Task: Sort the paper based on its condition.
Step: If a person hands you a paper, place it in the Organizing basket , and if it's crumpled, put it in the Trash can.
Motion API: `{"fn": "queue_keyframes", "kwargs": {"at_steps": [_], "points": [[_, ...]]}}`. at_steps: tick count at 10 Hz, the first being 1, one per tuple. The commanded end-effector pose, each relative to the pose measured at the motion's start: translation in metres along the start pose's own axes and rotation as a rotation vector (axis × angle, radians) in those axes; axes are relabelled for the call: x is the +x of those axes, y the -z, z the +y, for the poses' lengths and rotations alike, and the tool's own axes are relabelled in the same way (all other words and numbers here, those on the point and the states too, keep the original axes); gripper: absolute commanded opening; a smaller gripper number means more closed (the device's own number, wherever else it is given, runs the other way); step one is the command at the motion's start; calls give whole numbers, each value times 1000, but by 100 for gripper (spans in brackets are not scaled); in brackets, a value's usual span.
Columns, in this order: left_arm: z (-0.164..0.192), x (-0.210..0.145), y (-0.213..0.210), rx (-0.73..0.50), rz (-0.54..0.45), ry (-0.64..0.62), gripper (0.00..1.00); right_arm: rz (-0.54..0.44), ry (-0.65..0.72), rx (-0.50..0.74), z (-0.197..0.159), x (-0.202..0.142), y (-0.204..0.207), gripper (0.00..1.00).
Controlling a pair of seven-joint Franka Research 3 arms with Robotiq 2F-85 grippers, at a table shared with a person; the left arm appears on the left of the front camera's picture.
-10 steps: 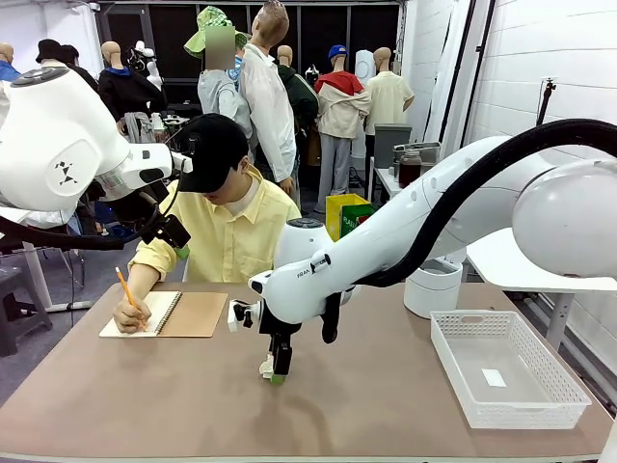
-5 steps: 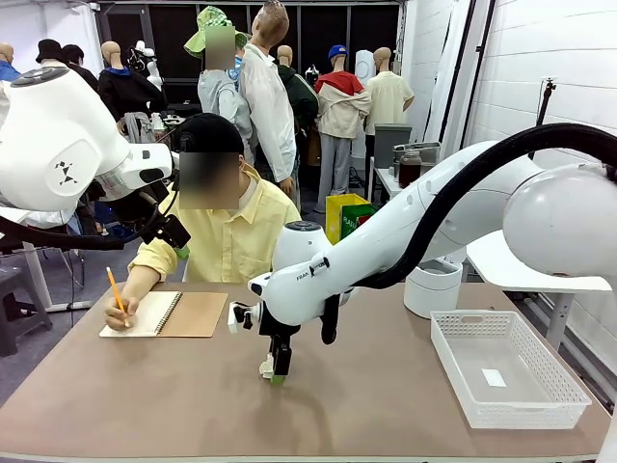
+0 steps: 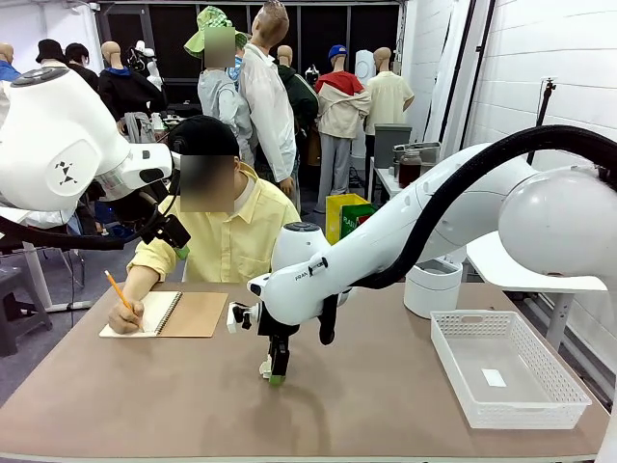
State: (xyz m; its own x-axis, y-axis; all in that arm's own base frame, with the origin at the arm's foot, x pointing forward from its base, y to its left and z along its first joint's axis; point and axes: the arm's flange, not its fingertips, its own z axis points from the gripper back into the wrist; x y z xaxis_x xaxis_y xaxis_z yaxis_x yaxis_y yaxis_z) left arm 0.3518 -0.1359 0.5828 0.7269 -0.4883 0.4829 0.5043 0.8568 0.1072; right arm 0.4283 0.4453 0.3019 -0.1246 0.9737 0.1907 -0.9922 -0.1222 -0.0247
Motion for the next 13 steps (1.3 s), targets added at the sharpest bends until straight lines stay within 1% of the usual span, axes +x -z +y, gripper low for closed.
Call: {"fn": "queue_keyframes", "kwargs": {"at_steps": [1,2,4,6,7,9,10,11,13], "points": [[1,0,0,-2,-6,0,100,14,25,7,-3,3,1,57],[1,0,0,-2,-6,0,100,14,28,12,-3,3,2,41],[1,0,0,-2,-6,0,100,15,29,13,-3,3,2,1],[1,0,0,-2,-6,0,100,7,34,20,-3,4,0,0],[1,0,0,-2,-6,0,100,-16,48,38,-5,2,-5,0],[1,0,0,-2,-6,0,100,-17,99,38,-10,-13,-29,0],[1,0,0,-2,-6,0,100,-17,142,18,-16,-33,-53,0],[1,0,0,-2,-6,0,100,4,190,-12,-23,-57,-80,0],[1,0,0,-2,-6,0,100,119,288,-112,-35,-112,-136,0]]}}
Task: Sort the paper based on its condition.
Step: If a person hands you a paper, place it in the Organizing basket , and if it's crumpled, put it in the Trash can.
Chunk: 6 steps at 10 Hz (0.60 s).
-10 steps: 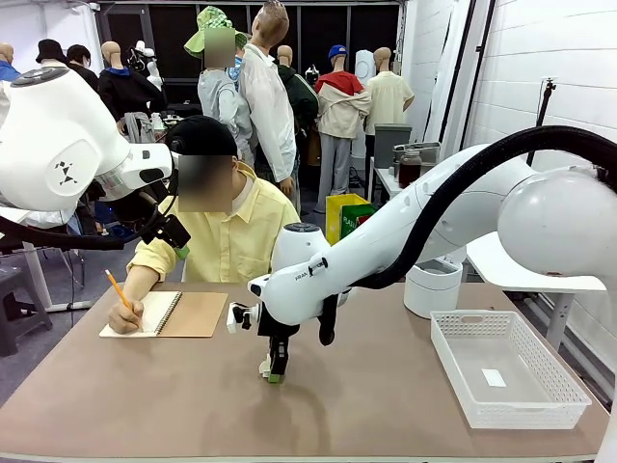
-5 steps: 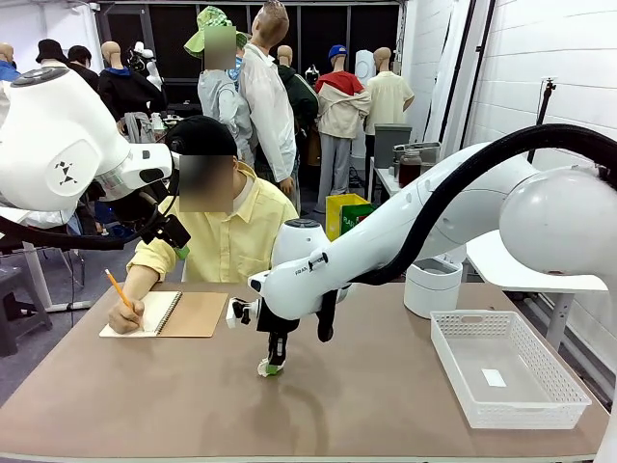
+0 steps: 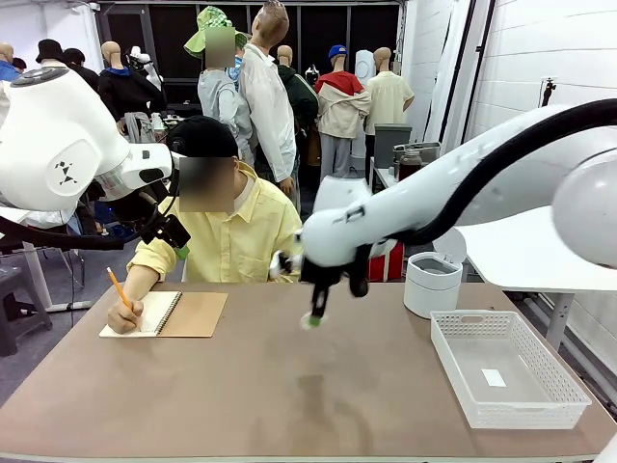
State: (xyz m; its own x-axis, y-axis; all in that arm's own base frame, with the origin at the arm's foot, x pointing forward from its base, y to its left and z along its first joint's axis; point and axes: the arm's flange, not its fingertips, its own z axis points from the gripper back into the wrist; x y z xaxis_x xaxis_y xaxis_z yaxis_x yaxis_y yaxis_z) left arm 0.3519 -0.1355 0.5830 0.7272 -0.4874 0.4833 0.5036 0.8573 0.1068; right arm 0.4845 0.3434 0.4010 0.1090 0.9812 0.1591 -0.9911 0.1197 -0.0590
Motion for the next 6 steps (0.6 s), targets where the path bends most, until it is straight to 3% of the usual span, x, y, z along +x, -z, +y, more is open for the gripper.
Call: {"fn": "queue_keyframes", "kwargs": {"at_steps": [1,4,6], "points": [[0,0,0,-2,-6,1,100,134,97,-81,-10,-53,-38,0],[0,0,0,-2,-6,1,100,245,221,-129,-46,-108,-71,0],[0,0,0,-2,-6,1,100,251,269,-166,-50,-118,-83,0]]}}
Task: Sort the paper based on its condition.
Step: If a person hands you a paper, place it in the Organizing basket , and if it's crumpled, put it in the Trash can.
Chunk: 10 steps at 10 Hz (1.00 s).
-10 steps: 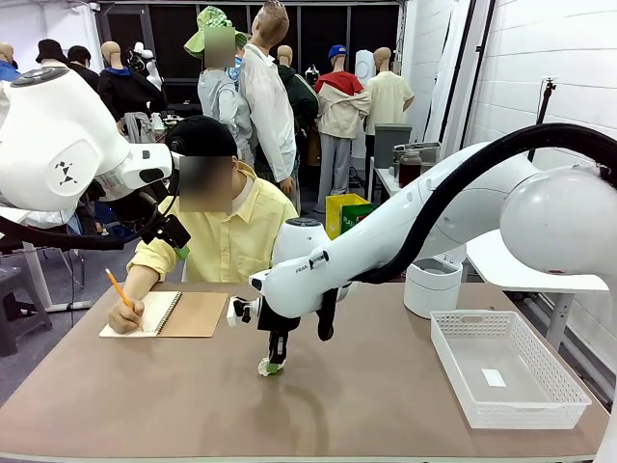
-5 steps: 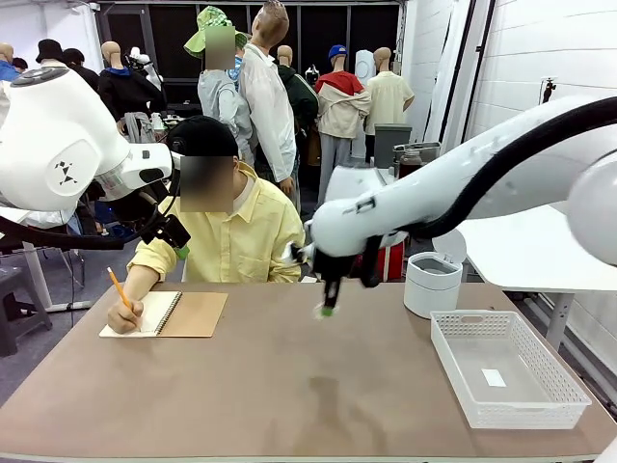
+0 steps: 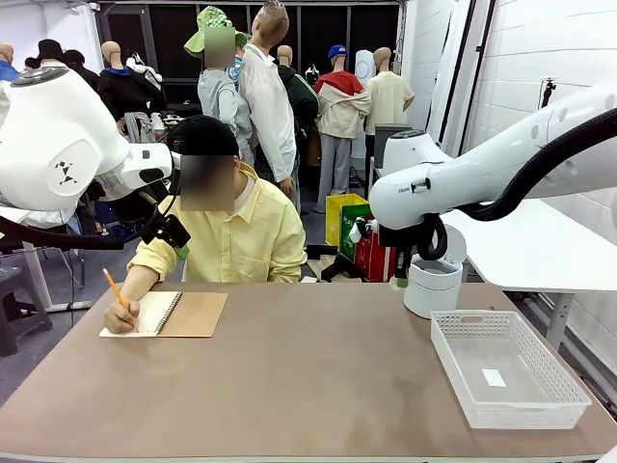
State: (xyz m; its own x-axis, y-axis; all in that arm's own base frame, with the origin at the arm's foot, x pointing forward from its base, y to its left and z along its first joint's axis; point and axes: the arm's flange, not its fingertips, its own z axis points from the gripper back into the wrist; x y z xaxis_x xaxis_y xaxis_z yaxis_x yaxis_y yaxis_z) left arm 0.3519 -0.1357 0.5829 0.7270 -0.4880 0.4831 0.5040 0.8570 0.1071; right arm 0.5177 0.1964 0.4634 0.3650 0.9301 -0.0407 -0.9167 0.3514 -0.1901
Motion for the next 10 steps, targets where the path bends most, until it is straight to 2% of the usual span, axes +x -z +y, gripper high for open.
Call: {"fn": "queue_keyframes", "kwargs": {"at_steps": [1,2,6,8,10], "points": [[1,0,0,-2,-6,0,100,-28,40,-37,22,9,-11,0],[1,0,0,-2,-6,0,100,0,0,0,0,0,0,0],[1,0,0,-2,-6,0,100,-4,15,-4,4,3,-3,0],[1,0,0,-2,-6,0,100,86,194,-173,-11,-1,-12,0],[1,0,0,-2,-6,0,100,145,271,-228,-29,-7,-14,0]]}}
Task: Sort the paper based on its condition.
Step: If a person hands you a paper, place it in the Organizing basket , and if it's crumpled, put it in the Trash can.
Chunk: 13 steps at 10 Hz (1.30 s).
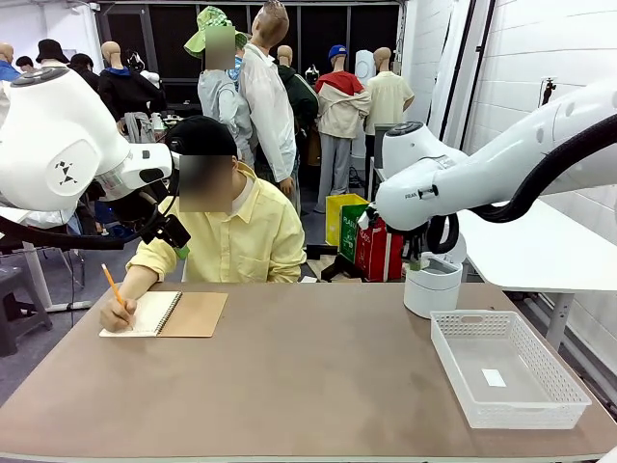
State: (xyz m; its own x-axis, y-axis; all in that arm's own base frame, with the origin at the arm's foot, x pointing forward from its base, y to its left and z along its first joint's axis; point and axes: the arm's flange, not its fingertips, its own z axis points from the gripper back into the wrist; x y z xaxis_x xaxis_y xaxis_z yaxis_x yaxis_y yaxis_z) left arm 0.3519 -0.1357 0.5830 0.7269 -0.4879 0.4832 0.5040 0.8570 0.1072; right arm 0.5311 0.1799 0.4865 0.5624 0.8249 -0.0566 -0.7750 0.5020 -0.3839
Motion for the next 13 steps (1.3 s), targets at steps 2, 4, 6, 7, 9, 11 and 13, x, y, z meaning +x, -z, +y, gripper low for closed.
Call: {"fn": "queue_keyframes", "kwargs": {"at_steps": [2,4,6,7,9,11,13], "points": [[1,0,0,-2,-6,0,100,90,119,-80,-25,3,17,0],[1,0,0,-2,-6,0,100,88,144,-130,-40,8,28,0],[1,0,0,-2,-6,0,100,66,137,-154,-49,16,39,0],[1,0,0,-2,-6,0,100,69,145,-176,-54,21,42,0],[1,0,0,-2,-6,0,100,72,163,-192,-61,26,45,0],[1,0,0,-2,-6,0,100,95,186,-203,-66,27,54,0],[1,0,0,-2,-6,0,100,109,200,-199,-70,27,63,0]]}}
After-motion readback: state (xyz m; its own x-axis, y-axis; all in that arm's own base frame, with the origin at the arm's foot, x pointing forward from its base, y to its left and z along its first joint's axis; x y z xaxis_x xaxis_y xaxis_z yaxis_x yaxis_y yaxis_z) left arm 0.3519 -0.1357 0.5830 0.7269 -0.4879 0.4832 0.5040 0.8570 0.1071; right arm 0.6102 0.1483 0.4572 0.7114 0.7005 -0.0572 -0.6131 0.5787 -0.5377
